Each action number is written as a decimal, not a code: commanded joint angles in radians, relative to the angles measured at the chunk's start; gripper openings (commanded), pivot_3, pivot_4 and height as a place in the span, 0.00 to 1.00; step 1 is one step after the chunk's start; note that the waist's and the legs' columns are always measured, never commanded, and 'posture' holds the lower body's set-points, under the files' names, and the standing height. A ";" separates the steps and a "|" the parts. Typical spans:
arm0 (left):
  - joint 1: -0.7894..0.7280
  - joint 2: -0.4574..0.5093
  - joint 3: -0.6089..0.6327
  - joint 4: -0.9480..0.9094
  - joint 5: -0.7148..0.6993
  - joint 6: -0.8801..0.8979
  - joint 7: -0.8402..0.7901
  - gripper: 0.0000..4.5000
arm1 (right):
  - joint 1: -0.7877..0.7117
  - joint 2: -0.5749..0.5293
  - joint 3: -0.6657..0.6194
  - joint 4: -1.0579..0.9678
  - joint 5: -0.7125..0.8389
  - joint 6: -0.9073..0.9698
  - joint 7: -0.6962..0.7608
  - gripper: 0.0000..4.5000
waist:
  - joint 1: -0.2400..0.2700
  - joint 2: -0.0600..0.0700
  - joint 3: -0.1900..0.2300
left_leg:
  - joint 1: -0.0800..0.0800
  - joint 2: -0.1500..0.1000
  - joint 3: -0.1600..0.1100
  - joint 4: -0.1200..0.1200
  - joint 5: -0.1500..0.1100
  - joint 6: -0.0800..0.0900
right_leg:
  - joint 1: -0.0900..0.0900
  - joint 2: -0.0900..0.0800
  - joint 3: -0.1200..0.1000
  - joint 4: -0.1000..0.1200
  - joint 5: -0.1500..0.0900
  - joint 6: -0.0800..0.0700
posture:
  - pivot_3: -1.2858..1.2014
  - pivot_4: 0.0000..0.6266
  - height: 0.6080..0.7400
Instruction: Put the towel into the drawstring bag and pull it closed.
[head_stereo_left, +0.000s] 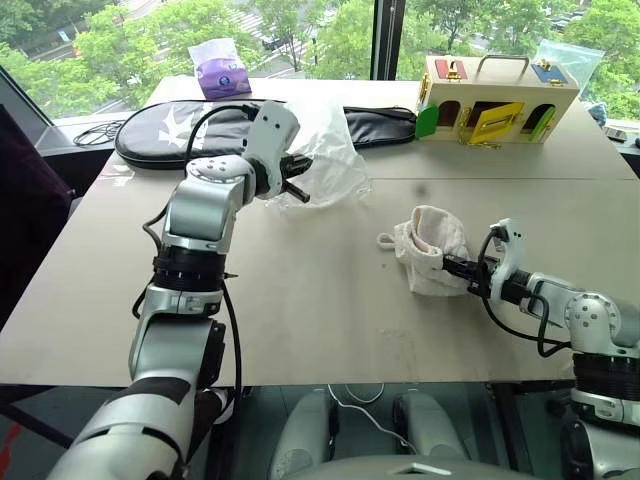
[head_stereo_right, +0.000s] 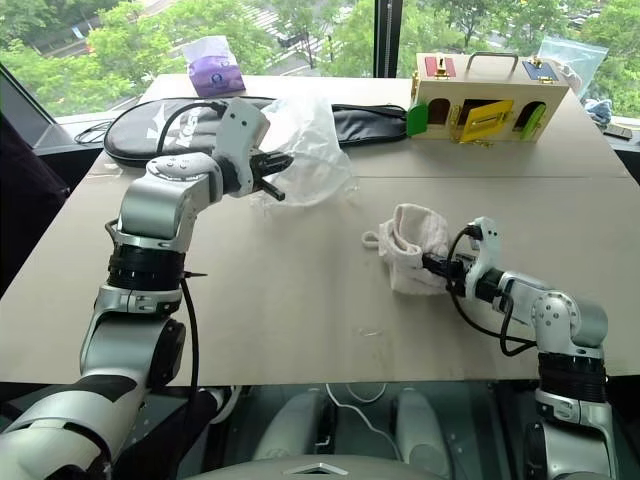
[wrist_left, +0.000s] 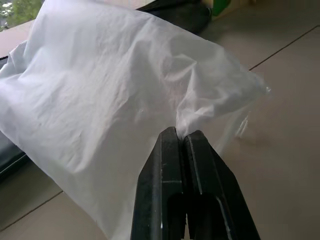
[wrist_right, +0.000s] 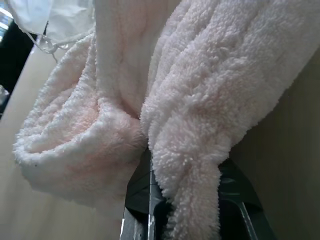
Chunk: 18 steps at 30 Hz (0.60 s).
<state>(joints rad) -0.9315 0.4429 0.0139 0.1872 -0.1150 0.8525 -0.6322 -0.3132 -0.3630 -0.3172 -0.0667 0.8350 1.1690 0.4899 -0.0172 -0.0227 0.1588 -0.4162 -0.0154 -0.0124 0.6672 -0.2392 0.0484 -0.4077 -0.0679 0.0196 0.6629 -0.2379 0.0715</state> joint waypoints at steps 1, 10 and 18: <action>-0.047 -0.015 0.063 -0.015 -0.079 0.061 -0.004 0.00 | 0.000 0.017 -0.083 -0.110 0.173 0.036 0.037 0.01 | 0.001 0.002 0.001 | 0.000 0.000 0.000 0.000 0.000 0.000 | 0.000 0.000 0.000 0.000 0.000 0.000 | 0.52 0.24 1.00; -0.072 -0.006 0.061 -0.034 -0.220 0.194 -0.076 0.00 | -0.078 0.039 -0.030 -0.284 0.374 -0.010 0.039 0.01 | -0.001 0.005 0.003 | -0.001 -0.001 0.000 0.000 0.000 0.000 | -0.001 -0.001 0.000 0.000 0.000 0.000 | 0.52 0.24 1.00; -0.113 -0.017 0.095 -0.041 -0.321 0.328 -0.063 0.00 | -0.089 0.026 0.215 -0.242 0.074 -0.255 0.091 0.01 | 0.002 0.005 0.004 | -0.001 -0.002 0.001 0.000 0.000 0.000 | -0.001 -0.001 0.000 0.000 0.000 0.000 | 0.52 0.24 1.00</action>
<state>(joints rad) -0.9966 0.4239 0.0733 0.1878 -0.3999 1.1492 -0.7014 -0.4071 -0.3194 -0.1500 -0.3192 1.0158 1.0211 0.5476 -0.0151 -0.0174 0.1623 -0.4173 -0.0174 -0.0119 0.6671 -0.2391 0.0483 -0.4088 -0.0691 0.0196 0.6623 -0.2381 0.0720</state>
